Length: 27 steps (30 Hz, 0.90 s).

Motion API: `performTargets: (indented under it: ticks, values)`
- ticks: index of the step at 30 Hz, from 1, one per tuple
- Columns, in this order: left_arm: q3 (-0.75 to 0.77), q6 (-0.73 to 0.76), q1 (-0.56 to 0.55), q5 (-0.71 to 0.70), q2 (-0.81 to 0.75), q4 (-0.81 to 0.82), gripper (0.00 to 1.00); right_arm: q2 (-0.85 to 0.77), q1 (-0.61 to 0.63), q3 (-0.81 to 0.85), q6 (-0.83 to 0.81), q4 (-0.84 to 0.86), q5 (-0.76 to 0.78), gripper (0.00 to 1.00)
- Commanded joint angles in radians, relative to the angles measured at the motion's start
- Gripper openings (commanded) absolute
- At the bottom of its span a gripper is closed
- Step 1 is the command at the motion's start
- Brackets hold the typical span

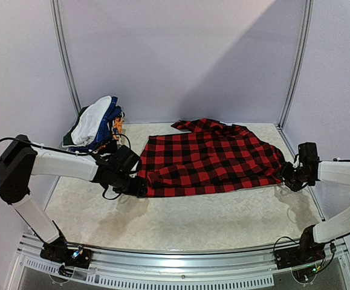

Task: Fold and stack the mixed laundry pile
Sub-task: Adjust the flattened shirt at the center of the board.

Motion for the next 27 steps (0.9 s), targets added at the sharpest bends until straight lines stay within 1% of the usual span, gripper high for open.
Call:
performTargets:
  ticks: [1,4,6,9,12,15,19,21,25,27]
  values:
    - [-0.027,-0.026,0.007,0.047,0.017,0.097,0.68,0.028,-0.010,0.015,0.002,0.045,-0.020,0.62]
    - [-0.027,-0.035,0.008,0.058,0.033,0.096,0.62,0.046,-0.010,0.013,0.005,0.052,-0.020,0.58]
    - [-0.029,-0.038,0.008,0.067,0.044,0.102,0.57,0.058,-0.012,0.010,0.004,0.054,-0.020,0.55]
    - [-0.029,-0.034,0.008,0.081,0.057,0.110,0.44,0.060,-0.012,0.003,0.003,0.057,-0.010,0.54]
    - [-0.026,-0.025,0.008,0.091,0.068,0.120,0.32,0.056,-0.012,-0.005,0.009,0.061,-0.004,0.48]
    - [-0.027,-0.020,0.008,0.094,0.064,0.125,0.27,0.061,-0.012,-0.012,0.011,0.077,0.004,0.44]
    - [-0.031,-0.017,0.008,0.086,0.058,0.130,0.19,0.110,-0.013,-0.011,0.023,0.117,0.001,0.40]
    - [-0.031,-0.016,0.008,0.086,0.063,0.134,0.16,0.131,-0.013,-0.011,0.027,0.132,0.000,0.39]
    - [-0.035,-0.019,0.009,0.087,0.064,0.142,0.13,0.153,-0.014,-0.011,0.033,0.136,0.007,0.41]
    - [-0.038,-0.021,0.009,0.077,0.061,0.143,0.13,0.147,-0.015,-0.011,0.033,0.126,0.002,0.48]
